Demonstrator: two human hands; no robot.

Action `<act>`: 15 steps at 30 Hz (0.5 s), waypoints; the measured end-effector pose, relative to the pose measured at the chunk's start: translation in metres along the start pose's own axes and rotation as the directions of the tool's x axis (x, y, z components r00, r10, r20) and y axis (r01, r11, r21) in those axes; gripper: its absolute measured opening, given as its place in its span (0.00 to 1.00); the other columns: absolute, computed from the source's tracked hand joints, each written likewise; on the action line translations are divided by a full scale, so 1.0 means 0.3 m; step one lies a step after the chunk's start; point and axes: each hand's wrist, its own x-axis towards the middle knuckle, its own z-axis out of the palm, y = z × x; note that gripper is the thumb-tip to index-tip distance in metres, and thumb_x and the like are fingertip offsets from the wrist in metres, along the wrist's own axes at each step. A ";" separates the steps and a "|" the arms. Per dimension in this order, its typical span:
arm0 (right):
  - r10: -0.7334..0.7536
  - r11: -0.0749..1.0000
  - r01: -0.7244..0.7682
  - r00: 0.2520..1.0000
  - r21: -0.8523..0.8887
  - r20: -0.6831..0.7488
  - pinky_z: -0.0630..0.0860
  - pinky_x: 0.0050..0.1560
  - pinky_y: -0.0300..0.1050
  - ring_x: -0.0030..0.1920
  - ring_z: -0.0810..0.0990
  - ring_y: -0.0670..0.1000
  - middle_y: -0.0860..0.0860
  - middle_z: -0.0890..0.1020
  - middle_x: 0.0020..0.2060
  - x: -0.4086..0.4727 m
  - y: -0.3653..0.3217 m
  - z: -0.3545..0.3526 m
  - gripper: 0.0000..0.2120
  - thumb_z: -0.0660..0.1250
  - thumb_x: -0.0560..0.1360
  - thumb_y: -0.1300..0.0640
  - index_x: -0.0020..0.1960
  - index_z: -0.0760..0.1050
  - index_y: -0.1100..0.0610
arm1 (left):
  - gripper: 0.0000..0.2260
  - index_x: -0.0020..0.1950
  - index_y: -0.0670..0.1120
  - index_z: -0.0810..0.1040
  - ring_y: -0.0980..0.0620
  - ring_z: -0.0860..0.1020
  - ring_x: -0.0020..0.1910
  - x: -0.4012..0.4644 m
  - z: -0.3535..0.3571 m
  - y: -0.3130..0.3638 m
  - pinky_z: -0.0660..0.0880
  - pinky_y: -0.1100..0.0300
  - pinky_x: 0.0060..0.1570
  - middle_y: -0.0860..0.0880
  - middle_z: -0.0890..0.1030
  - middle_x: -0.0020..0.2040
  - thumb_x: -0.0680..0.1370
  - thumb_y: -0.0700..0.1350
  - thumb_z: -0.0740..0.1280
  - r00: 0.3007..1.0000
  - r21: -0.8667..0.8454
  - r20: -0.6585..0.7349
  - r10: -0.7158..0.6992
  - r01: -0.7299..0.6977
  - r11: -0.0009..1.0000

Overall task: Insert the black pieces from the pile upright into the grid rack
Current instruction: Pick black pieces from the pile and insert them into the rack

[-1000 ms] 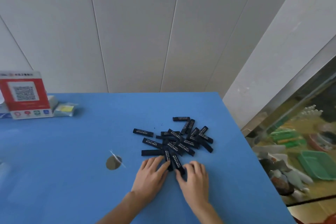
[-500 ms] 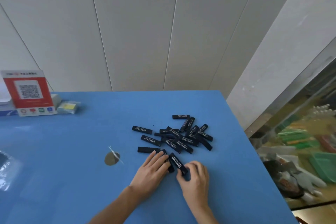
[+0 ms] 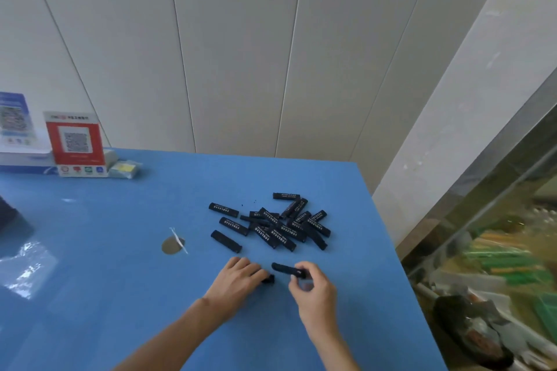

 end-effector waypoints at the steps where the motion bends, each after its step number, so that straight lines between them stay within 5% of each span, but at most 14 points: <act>1: 0.007 1.000 -0.007 1.000 0.017 0.022 0.75 0.40 0.36 0.39 0.77 0.41 0.41 0.80 0.37 0.003 -0.008 -0.021 0.16 0.72 0.66 0.67 0.43 0.74 0.48 | 0.23 0.52 0.53 0.72 0.54 0.72 0.39 -0.008 -0.004 0.028 0.63 0.63 0.44 0.57 0.76 0.42 0.62 0.38 0.73 0.999 -0.042 0.007 -0.042 0.042 0.998; 4: -0.007 0.999 0.004 0.998 0.048 0.064 0.75 0.39 0.39 0.40 0.77 0.41 0.37 0.79 0.42 0.027 -0.048 -0.093 0.15 0.72 0.67 0.66 0.42 0.76 0.47 | 0.19 0.54 0.57 0.70 0.56 0.74 0.39 -0.042 -0.037 0.115 0.65 0.68 0.38 0.59 0.75 0.44 0.69 0.43 0.72 0.973 -0.194 0.023 -0.231 0.231 0.953; 7: -0.041 0.997 0.033 0.992 0.069 0.121 0.75 0.40 0.41 0.42 0.77 0.43 0.41 0.81 0.39 0.048 -0.086 -0.133 0.14 0.71 0.68 0.65 0.46 0.77 0.48 | 0.15 0.59 0.57 0.68 0.50 0.76 0.43 -0.067 -0.081 0.179 0.70 0.61 0.37 0.54 0.75 0.50 0.76 0.44 0.65 0.920 -0.369 0.018 -0.391 0.370 0.853; 15: -0.137 0.985 0.085 0.919 0.152 0.371 0.76 0.43 0.41 0.43 0.78 0.46 0.43 0.80 0.42 -0.023 -0.260 -0.080 0.16 0.68 0.72 0.63 0.54 0.75 0.45 | 0.17 0.67 0.53 0.70 0.51 0.71 0.45 -0.219 -0.207 0.145 0.69 0.62 0.45 0.52 0.68 0.52 0.79 0.42 0.63 0.819 -0.479 -0.047 -0.572 0.485 0.732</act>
